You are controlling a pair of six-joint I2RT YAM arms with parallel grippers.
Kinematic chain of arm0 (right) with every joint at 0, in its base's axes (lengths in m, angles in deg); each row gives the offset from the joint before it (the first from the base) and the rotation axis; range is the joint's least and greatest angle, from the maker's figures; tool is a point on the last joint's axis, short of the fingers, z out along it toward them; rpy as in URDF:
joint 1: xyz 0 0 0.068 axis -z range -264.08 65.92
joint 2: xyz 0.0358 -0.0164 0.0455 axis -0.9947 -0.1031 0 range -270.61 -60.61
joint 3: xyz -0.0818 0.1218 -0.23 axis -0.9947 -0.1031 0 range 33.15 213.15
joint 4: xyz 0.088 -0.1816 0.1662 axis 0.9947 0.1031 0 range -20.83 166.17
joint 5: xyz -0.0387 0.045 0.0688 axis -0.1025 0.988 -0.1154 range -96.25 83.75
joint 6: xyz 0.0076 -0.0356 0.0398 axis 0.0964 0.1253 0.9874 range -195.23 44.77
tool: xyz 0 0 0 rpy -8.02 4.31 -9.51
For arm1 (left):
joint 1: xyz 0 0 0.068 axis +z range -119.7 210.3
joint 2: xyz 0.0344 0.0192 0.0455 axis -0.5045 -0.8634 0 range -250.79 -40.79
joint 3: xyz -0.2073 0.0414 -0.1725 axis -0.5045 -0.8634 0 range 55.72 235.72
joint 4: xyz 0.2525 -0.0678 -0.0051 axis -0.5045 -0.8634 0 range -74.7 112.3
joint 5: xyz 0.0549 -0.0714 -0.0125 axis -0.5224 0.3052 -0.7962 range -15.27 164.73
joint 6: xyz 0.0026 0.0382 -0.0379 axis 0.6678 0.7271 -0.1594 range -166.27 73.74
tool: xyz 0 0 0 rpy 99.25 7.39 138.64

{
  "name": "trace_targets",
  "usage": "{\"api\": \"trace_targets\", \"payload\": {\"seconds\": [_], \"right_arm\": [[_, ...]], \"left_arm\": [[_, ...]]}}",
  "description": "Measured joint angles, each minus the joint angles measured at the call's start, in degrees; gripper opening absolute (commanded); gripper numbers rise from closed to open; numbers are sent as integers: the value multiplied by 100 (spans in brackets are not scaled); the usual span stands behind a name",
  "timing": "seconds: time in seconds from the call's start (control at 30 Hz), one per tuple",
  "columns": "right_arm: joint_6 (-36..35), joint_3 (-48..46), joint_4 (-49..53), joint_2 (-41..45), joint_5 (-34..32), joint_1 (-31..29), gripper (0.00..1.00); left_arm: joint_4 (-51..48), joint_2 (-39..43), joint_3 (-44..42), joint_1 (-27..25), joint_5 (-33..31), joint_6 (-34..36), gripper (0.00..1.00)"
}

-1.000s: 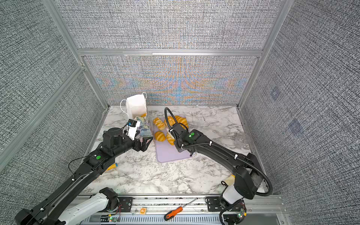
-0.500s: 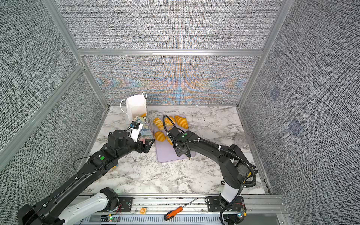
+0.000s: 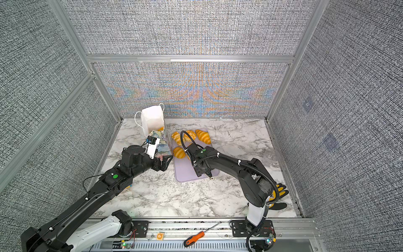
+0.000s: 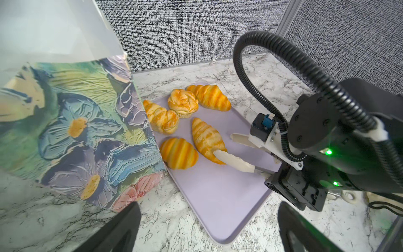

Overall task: Place the fake bread into the paper bag
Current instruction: 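Lower the tongs onto a croissant on the tray with the right gripper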

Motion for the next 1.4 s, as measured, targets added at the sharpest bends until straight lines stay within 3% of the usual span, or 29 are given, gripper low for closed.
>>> {"api": "trace_targets", "payload": {"seconds": [0.3,0.67,1.0,1.4], "right_arm": [[-7,68,92,-243,116,96,65],[-98,-254,164,125,116,494,65],[-855,-391,35,413,229,450,70],[-2013,-306,-208,160,81,684,70]], "left_arm": [[-7,-44,0,-7,-33,26,99],[0,-122,13,-20,-31,42,99],[-4,-201,68,-44,-26,42,99],[-39,-236,149,-68,-11,42,99]]}}
